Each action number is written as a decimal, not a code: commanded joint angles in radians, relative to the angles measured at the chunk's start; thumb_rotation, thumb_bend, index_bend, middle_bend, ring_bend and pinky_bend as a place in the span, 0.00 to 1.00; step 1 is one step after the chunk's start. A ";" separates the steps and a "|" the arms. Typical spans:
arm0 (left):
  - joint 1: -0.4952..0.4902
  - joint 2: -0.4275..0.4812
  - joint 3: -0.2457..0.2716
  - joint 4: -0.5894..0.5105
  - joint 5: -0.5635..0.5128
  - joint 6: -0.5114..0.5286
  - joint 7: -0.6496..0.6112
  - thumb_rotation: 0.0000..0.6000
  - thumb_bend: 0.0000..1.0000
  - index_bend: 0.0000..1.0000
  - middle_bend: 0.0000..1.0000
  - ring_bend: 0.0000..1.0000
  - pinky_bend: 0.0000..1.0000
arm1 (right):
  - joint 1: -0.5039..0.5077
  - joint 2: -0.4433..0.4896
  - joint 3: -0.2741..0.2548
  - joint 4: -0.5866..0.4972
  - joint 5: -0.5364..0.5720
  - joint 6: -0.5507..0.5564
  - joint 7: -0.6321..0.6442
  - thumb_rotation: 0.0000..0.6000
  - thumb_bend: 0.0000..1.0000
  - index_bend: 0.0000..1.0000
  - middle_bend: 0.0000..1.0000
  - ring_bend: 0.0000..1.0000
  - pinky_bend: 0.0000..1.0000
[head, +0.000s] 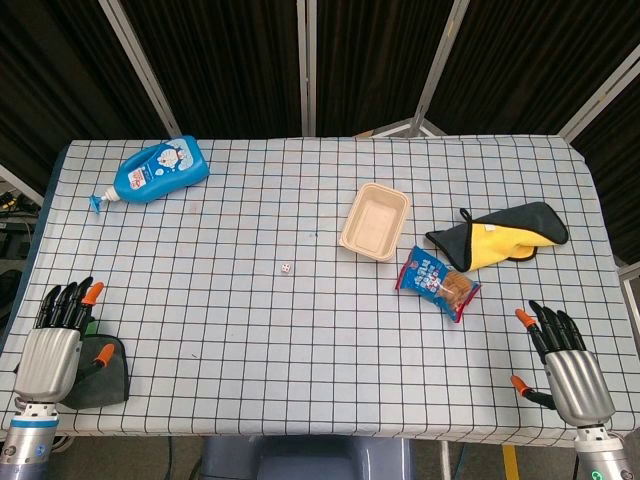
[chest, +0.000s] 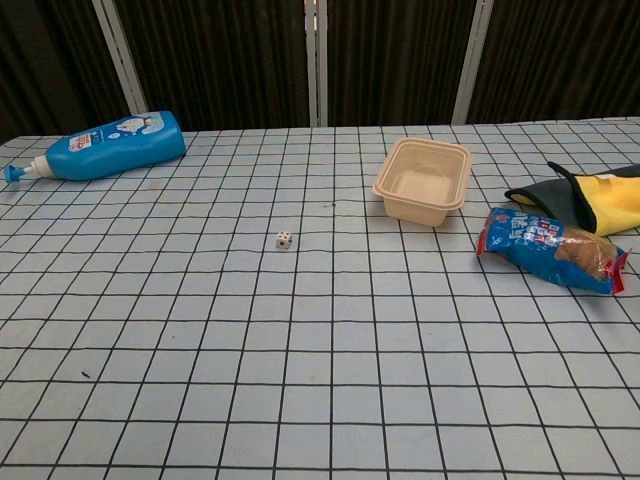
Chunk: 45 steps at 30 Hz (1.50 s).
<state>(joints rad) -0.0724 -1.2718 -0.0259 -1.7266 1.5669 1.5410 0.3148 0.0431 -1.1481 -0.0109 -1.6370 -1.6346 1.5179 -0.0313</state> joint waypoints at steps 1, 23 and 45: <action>0.000 0.000 0.001 0.000 -0.001 -0.001 0.001 1.00 0.28 0.00 0.00 0.00 0.00 | 0.000 0.000 0.000 0.000 -0.001 0.001 0.000 1.00 0.10 0.13 0.00 0.00 0.00; -0.224 -0.102 -0.166 -0.039 -0.186 -0.252 0.246 1.00 0.29 0.20 0.00 0.00 0.00 | 0.011 0.015 0.012 -0.004 0.018 -0.011 0.044 1.00 0.10 0.13 0.00 0.00 0.00; -0.676 -0.516 -0.330 0.340 -0.670 -0.517 0.553 1.00 0.32 0.40 0.00 0.00 0.00 | 0.028 0.039 0.030 0.009 0.104 -0.081 0.121 1.00 0.10 0.13 0.00 0.00 0.00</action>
<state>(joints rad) -0.7158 -1.7547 -0.3503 -1.4250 0.9253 1.0451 0.8604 0.0710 -1.1094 0.0182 -1.6286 -1.5315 1.4383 0.0895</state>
